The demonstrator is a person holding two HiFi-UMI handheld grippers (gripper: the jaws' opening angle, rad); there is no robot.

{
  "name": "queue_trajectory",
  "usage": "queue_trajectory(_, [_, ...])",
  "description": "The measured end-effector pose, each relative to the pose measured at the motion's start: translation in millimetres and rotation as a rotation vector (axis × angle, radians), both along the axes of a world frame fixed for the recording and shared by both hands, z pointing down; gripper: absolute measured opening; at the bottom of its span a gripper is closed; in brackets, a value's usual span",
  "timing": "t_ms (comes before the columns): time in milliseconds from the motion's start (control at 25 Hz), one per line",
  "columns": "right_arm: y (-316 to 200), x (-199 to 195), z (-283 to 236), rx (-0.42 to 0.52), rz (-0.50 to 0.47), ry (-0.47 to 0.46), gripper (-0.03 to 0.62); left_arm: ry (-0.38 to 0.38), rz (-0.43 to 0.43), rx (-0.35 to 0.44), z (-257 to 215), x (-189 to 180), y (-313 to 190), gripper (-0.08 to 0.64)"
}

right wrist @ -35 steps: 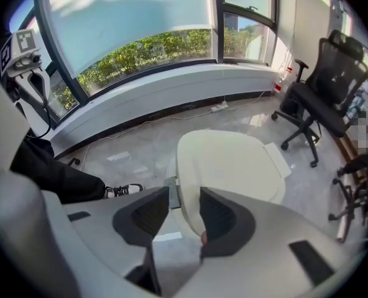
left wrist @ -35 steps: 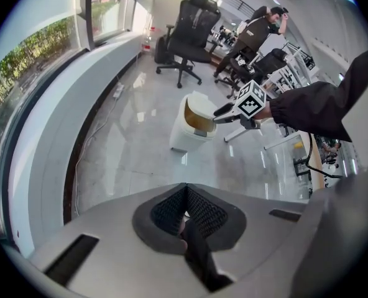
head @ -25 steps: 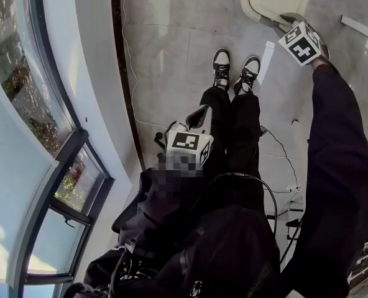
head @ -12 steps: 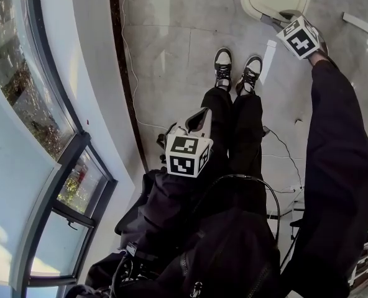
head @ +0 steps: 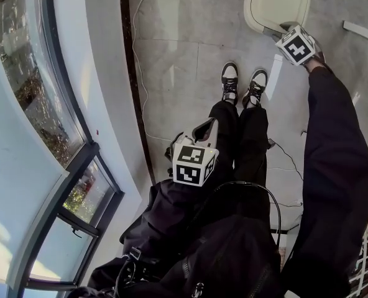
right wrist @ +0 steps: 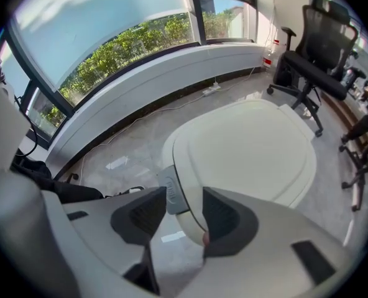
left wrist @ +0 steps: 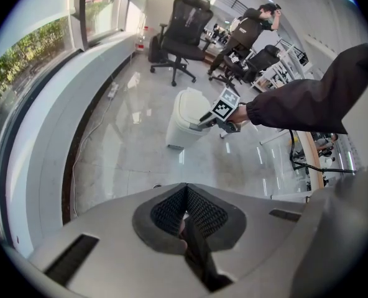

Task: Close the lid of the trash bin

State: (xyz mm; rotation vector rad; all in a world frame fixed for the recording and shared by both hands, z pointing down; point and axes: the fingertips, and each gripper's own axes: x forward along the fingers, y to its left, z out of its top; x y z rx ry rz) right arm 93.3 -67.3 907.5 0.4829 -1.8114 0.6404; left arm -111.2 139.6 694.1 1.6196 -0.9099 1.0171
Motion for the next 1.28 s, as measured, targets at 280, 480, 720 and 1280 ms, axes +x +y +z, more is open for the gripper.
queue_trajectory(280, [-1.0,2.2,-79.2,0.179,0.187,-0.08,0.183,0.006,0.001,0.068,-23.9,1.1,-15.8,0.002])
queue_trajectory(480, [-4.9,27.9,-233.9,0.408,0.438,-0.186,0.111,0.079,0.03,0.289,-104.4,37.9,-80.9,0.002])
queue_trajectory(720, [7.6,44.3,-420.9,0.638,0.585,-0.253,0.006,0.156,0.028,0.566,-235.6,76.0,-154.7,0.002])
queue_trajectory(1280, [56.5,35.4,-707.4,0.998,0.698,-0.43,0.006,0.316,0.025,1.002,-501.2,115.8,-197.8,0.002])
